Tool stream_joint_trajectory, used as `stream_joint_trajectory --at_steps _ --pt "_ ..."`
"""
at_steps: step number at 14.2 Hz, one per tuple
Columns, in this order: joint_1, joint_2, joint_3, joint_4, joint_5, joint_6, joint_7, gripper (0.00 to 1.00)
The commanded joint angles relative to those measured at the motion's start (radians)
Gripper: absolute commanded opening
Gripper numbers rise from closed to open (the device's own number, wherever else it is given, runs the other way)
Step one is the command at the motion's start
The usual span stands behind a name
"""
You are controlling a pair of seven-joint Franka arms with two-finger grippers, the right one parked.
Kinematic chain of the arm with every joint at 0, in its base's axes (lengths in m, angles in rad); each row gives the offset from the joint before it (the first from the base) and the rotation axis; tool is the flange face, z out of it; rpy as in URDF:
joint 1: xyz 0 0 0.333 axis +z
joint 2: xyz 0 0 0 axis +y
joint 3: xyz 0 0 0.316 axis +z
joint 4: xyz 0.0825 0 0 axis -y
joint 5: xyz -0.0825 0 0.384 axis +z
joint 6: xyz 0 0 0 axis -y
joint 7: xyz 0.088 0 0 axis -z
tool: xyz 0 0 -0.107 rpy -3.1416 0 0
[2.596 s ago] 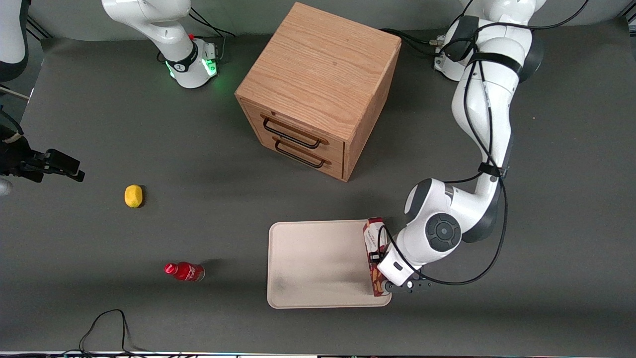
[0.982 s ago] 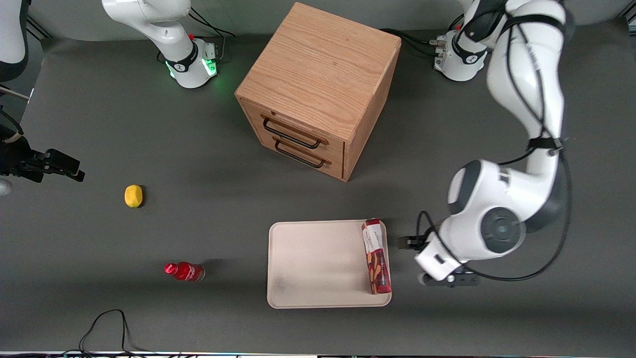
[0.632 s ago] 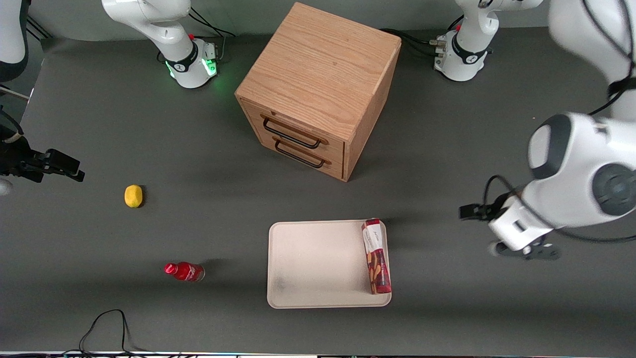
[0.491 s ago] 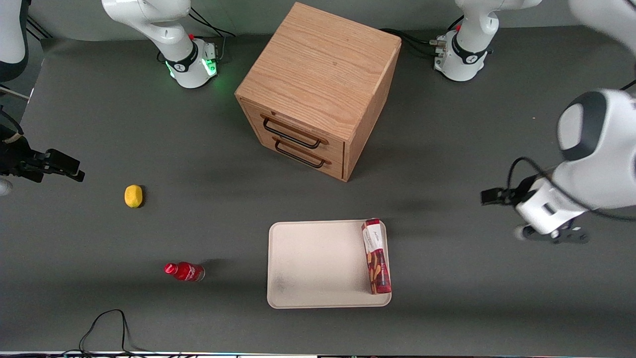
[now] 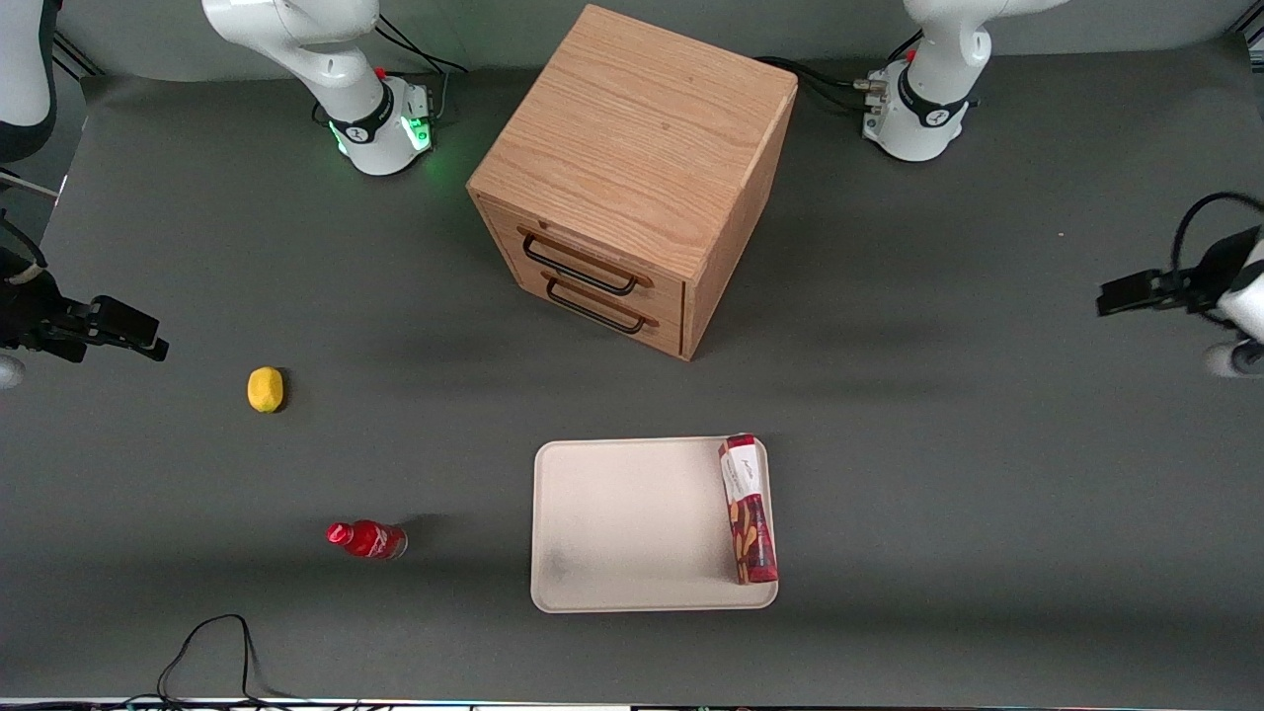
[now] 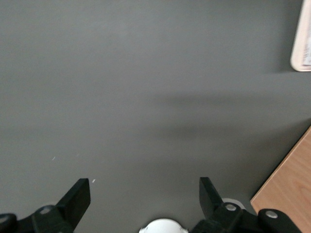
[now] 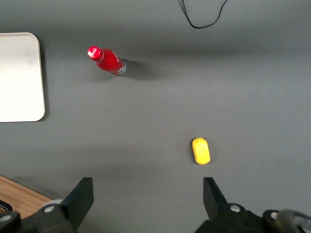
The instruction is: Place red cookie box on tray
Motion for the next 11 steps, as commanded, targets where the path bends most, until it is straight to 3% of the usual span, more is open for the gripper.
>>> stream_joint_trajectory --at_steps 1,7,9,11 --pt "-0.072 -0.054 0.090 -0.036 0.023 -0.025 0.012 1.00" --pt "-0.085 -0.038 0.102 0.036 0.020 -0.061 -0.006 1.00" --pt "-0.013 -0.026 0.015 0.062 0.023 -0.109 -0.011 1.00" --pt "0.004 -0.025 -0.008 0.068 0.024 -0.111 -0.013 1.00"
